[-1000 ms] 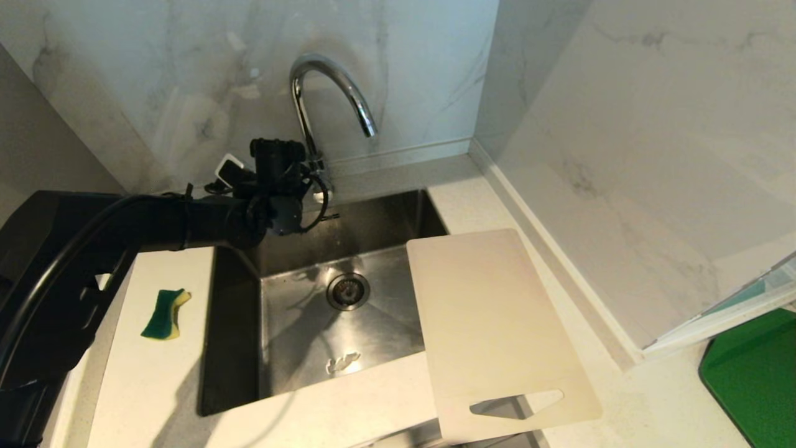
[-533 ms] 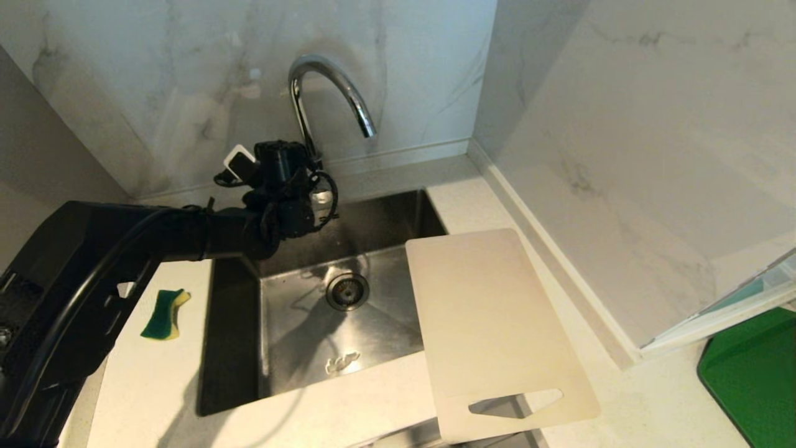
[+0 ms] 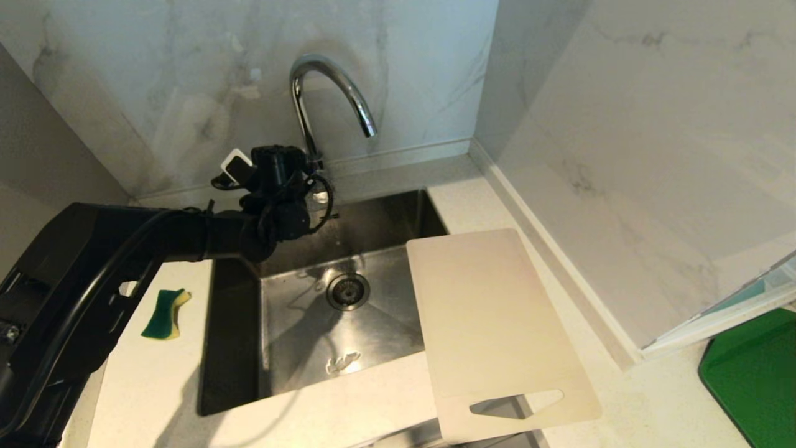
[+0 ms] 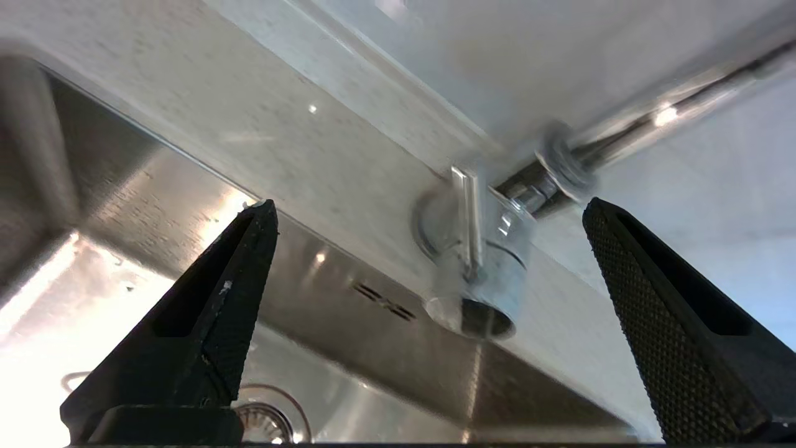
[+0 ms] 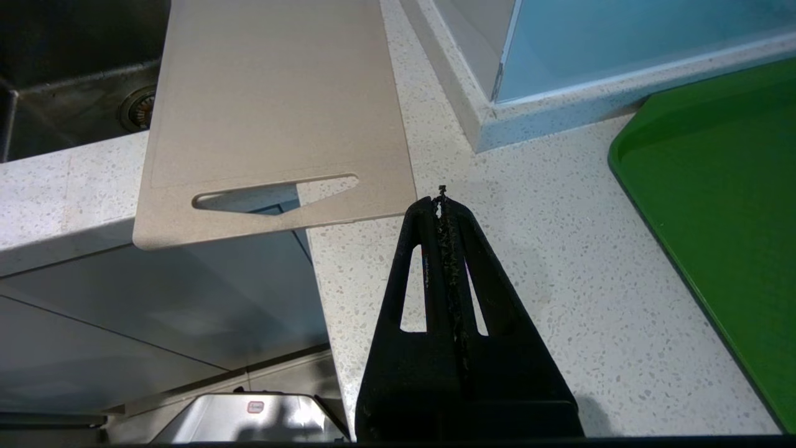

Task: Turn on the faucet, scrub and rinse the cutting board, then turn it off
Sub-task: Turn on the tap

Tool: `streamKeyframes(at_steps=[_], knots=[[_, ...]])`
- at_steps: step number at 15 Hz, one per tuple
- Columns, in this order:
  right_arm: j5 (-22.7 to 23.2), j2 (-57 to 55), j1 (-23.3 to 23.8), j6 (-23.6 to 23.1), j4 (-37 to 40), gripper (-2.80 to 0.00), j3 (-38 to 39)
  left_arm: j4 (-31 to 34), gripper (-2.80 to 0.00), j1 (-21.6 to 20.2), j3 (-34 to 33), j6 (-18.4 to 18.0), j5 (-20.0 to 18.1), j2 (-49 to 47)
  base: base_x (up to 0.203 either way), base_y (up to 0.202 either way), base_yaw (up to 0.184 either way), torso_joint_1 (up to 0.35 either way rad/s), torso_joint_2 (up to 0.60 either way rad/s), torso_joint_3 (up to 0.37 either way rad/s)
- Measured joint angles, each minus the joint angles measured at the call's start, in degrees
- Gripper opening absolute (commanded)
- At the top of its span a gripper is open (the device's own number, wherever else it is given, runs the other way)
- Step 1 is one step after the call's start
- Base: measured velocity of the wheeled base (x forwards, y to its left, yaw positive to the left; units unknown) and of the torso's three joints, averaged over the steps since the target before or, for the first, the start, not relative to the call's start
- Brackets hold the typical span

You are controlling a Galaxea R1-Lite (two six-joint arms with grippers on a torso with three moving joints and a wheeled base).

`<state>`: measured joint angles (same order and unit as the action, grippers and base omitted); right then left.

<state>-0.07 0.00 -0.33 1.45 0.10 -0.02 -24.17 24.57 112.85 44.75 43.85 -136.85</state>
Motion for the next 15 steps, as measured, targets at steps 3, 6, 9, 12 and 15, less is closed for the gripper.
streamKeyframes(at_steps=[3, 6, 9, 12, 15], knots=[[0.0, 0.0, 0.0, 0.0, 0.0, -2.80, 0.0, -1.1, 0.00, -1.0, 0.0, -0.1, -0.4, -0.5, 0.000, 0.000, 0.000, 0.000, 0.00, 0.000], [0.0, 0.0, 0.0, 0.0, 0.0, -2.80, 0.0, -2.2, 0.00, -2.4, 0.0, 0.0, -1.2, -1.1, 0.000, 0.000, 0.000, 0.000, 0.00, 0.000], [0.0, 0.0, 0.0, 0.0, 0.0, -2.80, 0.0, -2.5, 0.00, -4.6, 0.0, 0.1, -2.8, -1.6, 0.000, 0.000, 0.000, 0.000, 0.00, 0.000], [0.0, 0.0, 0.0, 0.0, 0.0, -2.80, 0.0, -2.7, 0.00, -4.7, 0.0, 0.1, -2.9, -2.1, 0.000, 0.000, 0.000, 0.000, 0.00, 0.000], [0.0, 0.0, 0.0, 0.0, 0.0, -2.80, 0.0, -2.9, 0.00, -4.9, 0.0, 0.1, -3.0, -2.5, 0.000, 0.000, 0.000, 0.000, 0.00, 0.000]])
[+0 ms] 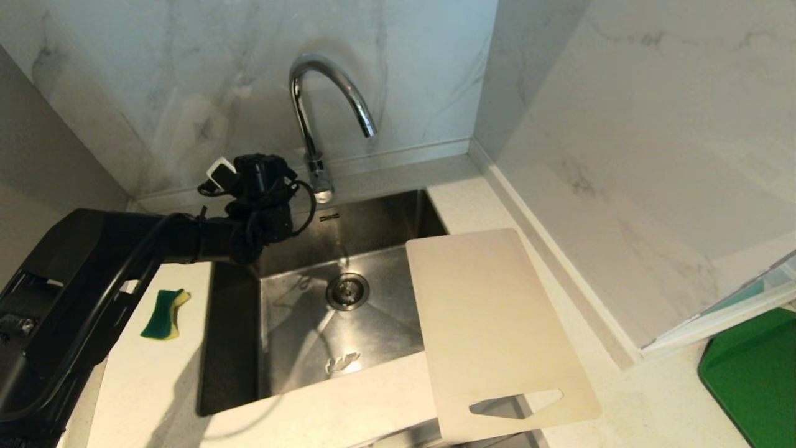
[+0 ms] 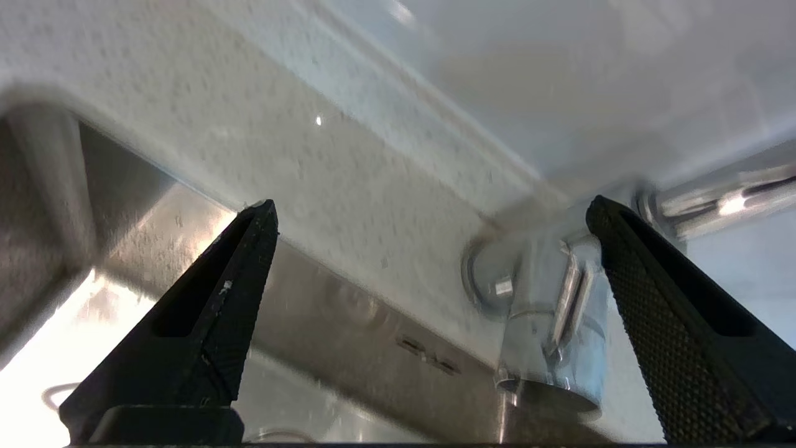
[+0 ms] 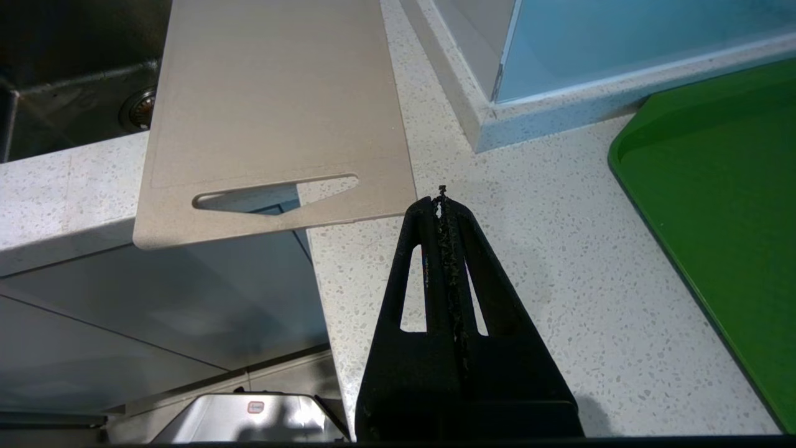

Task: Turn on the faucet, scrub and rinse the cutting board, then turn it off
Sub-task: Turn on the tap

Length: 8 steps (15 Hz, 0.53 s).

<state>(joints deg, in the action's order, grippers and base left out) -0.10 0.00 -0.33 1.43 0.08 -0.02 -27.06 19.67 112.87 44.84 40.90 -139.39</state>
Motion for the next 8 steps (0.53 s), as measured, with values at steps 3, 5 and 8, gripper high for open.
streamKeyframes(at_steps=[3, 5, 8], knots=[[0.0, 0.0, 0.0, 0.0, 0.0, -2.80, 0.0, 0.1, 0.00, 0.1, 0.0, 0.0, 0.0, -0.1, 0.000, 0.000, 0.000, 0.000, 0.00, 0.000], [0.0, 0.0, 0.0, 0.0, 0.0, -2.80, 0.0, 0.1, 0.00, 0.1, 0.0, 0.0, 0.1, -0.4, 0.000, 0.000, 0.000, 0.000, 0.00, 0.000], [0.0, 0.0, 0.0, 0.0, 0.0, -2.80, 0.0, 1.9, 0.00, 0.1, 0.0, 0.5, 0.0, -0.7, 0.000, 0.000, 0.000, 0.000, 0.00, 0.000]])
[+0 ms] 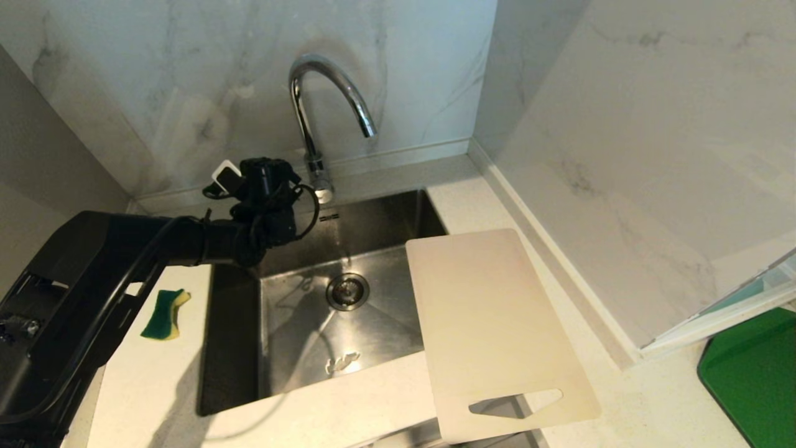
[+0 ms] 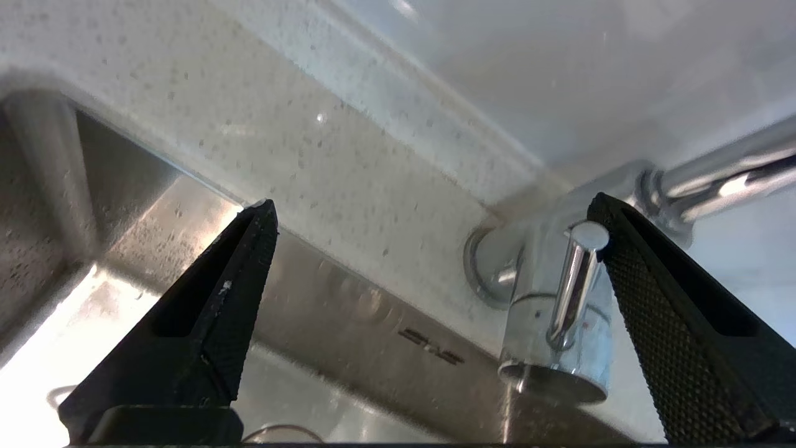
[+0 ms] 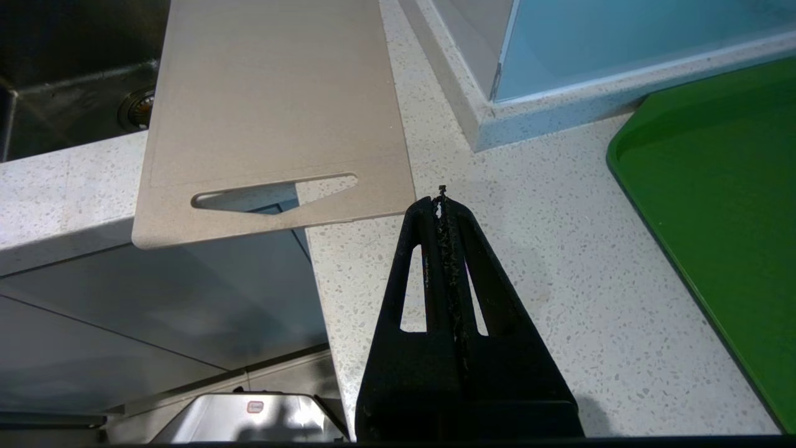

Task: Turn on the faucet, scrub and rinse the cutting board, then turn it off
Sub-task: Turn on the tap

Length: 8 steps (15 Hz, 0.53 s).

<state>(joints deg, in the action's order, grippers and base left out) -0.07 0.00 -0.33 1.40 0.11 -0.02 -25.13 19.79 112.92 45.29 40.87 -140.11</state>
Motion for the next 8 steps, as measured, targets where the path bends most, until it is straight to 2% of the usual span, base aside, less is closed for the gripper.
streamKeyframes(at_steps=[5, 8], knots=[[0.0, 0.0, 0.0, 0.0, 0.1, -2.80, -0.1, 9.0, 0.00, 0.0, -0.1, 5.9, -3.4, 1.6, 0.000, 0.000, 0.000, 0.000, 0.00, 0.000], [0.0, 0.0, 0.0, 0.0, 0.1, -2.80, -0.1, 11.7, 0.00, -0.2, -0.2, 7.6, -3.8, 2.5, 0.000, 0.000, 0.000, 0.000, 0.00, 0.000]])
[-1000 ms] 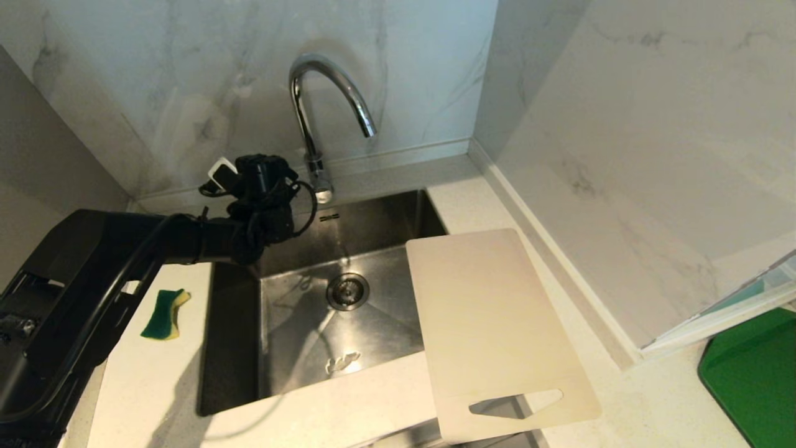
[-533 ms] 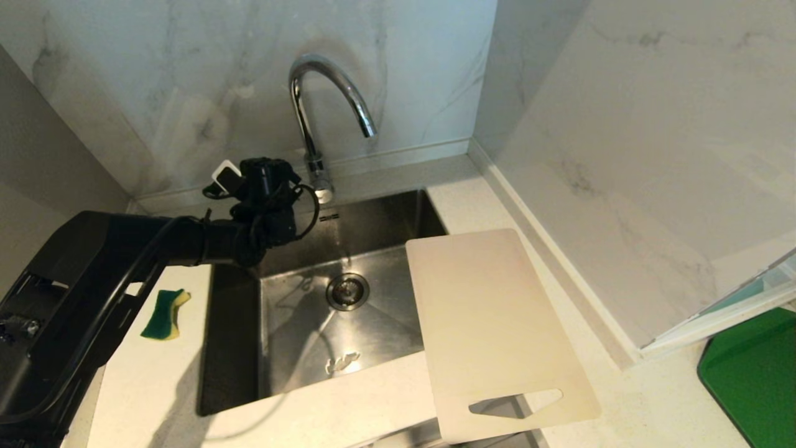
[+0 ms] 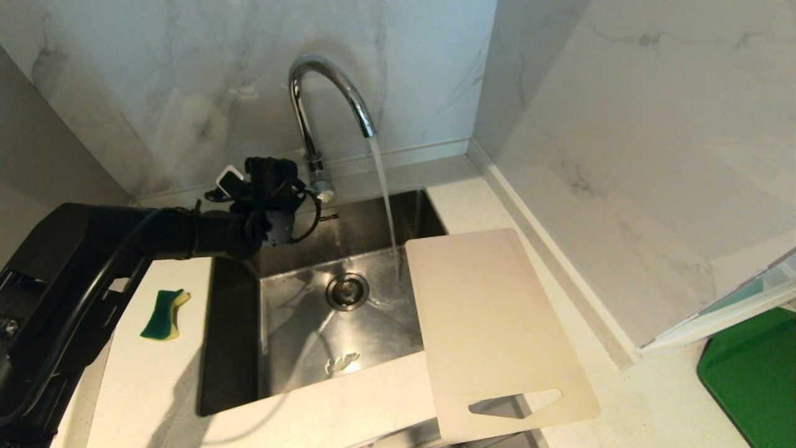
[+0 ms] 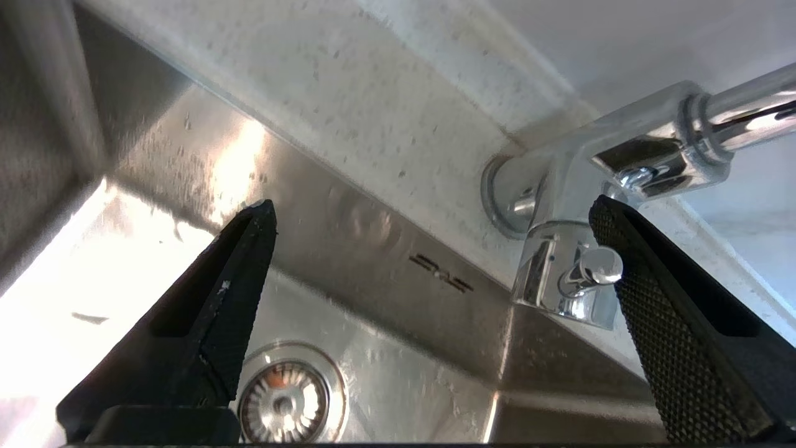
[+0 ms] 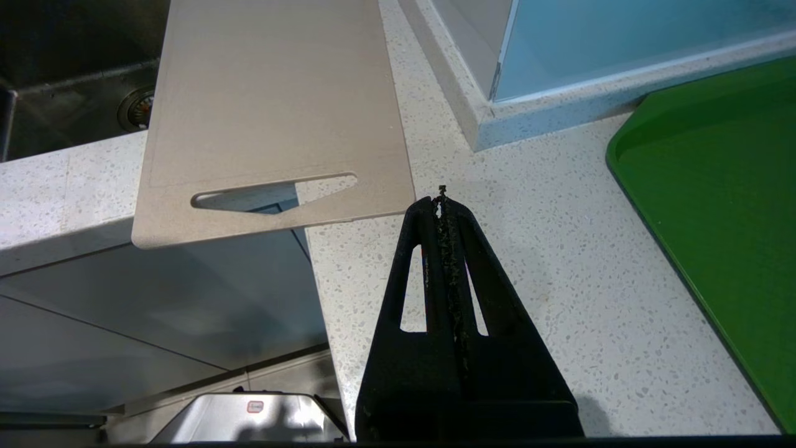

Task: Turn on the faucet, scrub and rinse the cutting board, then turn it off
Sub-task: Turn on the tap

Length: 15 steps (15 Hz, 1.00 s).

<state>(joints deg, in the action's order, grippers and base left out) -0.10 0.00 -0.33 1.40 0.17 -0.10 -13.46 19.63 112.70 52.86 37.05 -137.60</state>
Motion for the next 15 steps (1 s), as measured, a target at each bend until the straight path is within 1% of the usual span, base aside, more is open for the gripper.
streamKeyframes(at_steps=[2, 4, 6, 10, 15], knots=[[0.0, 0.0, 0.0, 0.0, 0.0, -2.80, 0.0, 3.9, 0.00, 0.0, 0.0, 3.3, -2.1, 0.8, 0.000, 0.000, 0.000, 0.000, 0.00, 0.000], [0.0, 0.0, 0.0, 0.0, 0.0, -2.80, 0.0, 7.9, 0.00, 0.0, 0.0, 7.2, -6.0, 2.0, 0.000, 0.000, 0.000, 0.000, 0.00, 0.000], [0.0, 0.0, 0.0, 0.0, 0.0, -2.80, 0.0, 8.6, 0.00, 0.0, 0.0, 7.8, -6.7, 2.4, 0.000, 0.000, 0.000, 0.000, 0.00, 0.000], [0.0, 0.0, 0.0, 0.0, 0.0, -2.80, 0.0, 8.7, 0.00, 0.1, -0.1, 8.1, -6.7, 2.6, 0.000, 0.000, 0.000, 0.000, 0.00, 0.000], [0.0, 0.0, 0.0, 0.0, -0.1, -2.80, 0.0, 9.1, 0.00, 0.3, -0.1, 7.2, -6.5, 5.4, 0.000, 0.000, 0.000, 0.000, 0.00, 0.000]])
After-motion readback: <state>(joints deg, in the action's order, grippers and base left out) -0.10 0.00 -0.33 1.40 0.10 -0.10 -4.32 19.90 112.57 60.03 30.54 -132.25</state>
